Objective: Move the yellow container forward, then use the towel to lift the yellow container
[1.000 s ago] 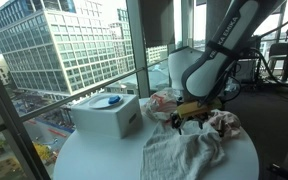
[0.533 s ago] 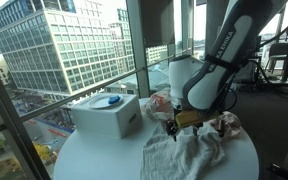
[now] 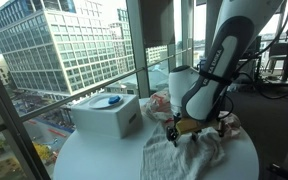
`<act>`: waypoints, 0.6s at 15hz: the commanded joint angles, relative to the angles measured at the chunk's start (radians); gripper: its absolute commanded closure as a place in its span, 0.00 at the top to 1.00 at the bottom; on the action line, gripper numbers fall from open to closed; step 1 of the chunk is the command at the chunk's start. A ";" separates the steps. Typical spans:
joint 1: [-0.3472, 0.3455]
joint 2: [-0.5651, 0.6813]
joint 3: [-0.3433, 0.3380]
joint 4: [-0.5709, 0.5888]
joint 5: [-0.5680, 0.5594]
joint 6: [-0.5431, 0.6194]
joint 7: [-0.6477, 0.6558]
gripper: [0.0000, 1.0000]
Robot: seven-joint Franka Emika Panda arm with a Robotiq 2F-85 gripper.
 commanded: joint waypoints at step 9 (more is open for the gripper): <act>0.060 -0.057 -0.022 -0.018 0.067 -0.081 -0.100 0.29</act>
